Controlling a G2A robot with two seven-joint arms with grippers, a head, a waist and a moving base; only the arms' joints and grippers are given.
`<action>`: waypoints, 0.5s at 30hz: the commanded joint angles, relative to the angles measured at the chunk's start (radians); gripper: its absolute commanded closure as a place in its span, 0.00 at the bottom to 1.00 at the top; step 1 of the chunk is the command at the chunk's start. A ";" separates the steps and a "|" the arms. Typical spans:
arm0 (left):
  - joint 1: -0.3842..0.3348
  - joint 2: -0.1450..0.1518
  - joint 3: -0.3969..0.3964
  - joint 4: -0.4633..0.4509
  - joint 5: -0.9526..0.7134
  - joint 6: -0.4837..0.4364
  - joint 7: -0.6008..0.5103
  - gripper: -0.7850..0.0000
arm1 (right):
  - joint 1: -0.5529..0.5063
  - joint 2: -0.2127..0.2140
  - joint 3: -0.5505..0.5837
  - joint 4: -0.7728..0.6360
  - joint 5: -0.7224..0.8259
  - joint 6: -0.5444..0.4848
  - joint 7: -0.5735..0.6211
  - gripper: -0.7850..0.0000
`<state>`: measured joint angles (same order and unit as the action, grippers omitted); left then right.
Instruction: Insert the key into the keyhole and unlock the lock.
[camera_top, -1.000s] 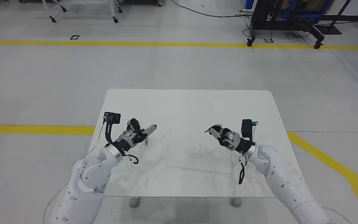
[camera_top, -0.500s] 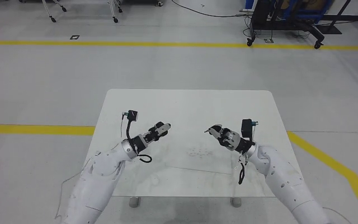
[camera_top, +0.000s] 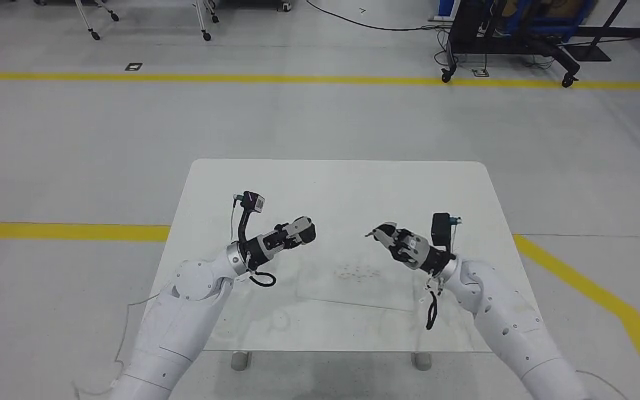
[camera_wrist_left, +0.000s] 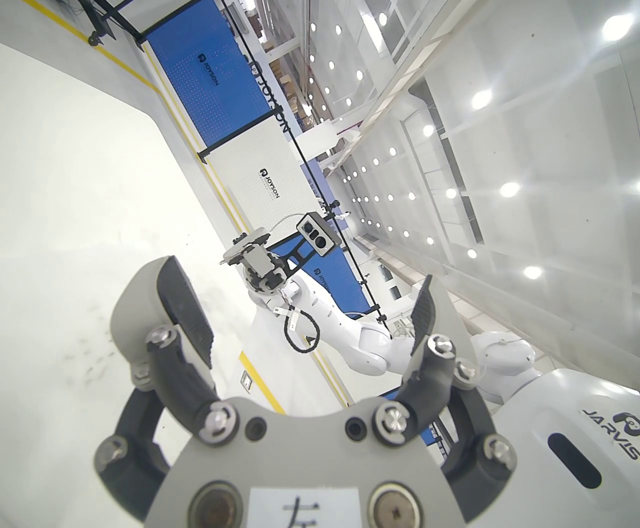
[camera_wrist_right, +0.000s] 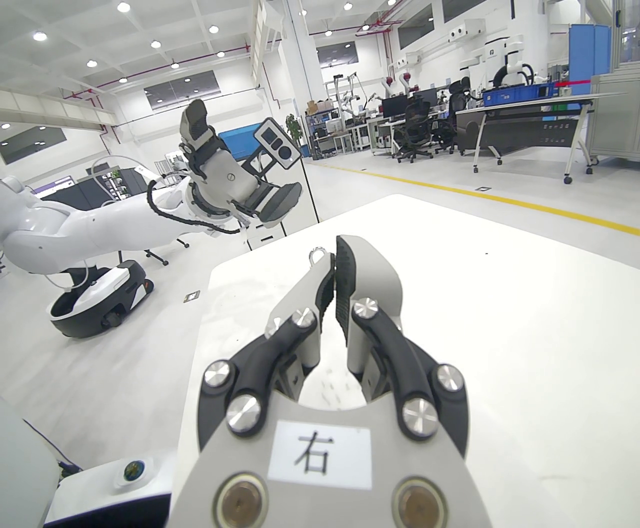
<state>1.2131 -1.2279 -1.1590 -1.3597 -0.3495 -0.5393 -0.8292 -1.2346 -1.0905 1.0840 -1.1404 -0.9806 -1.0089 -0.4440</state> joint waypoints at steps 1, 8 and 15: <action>0.000 0.000 0.000 0.000 0.000 0.000 0.000 0.00 | -0.005 -0.009 -0.025 -0.006 0.082 -0.003 0.014 1.00; 0.000 0.000 0.000 0.000 0.000 0.000 0.000 0.00 | 0.040 -0.032 -0.189 -0.014 0.549 -0.003 0.167 1.00; 0.010 0.002 0.025 -0.036 0.052 0.005 -0.022 0.00 | 0.102 -0.032 -0.271 -0.008 0.916 -0.003 0.417 1.00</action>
<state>1.2246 -1.2264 -1.1357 -1.3963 -0.2974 -0.5323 -0.8437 -1.1376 -1.1228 0.8185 -1.1457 -0.1257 -1.0123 -0.0676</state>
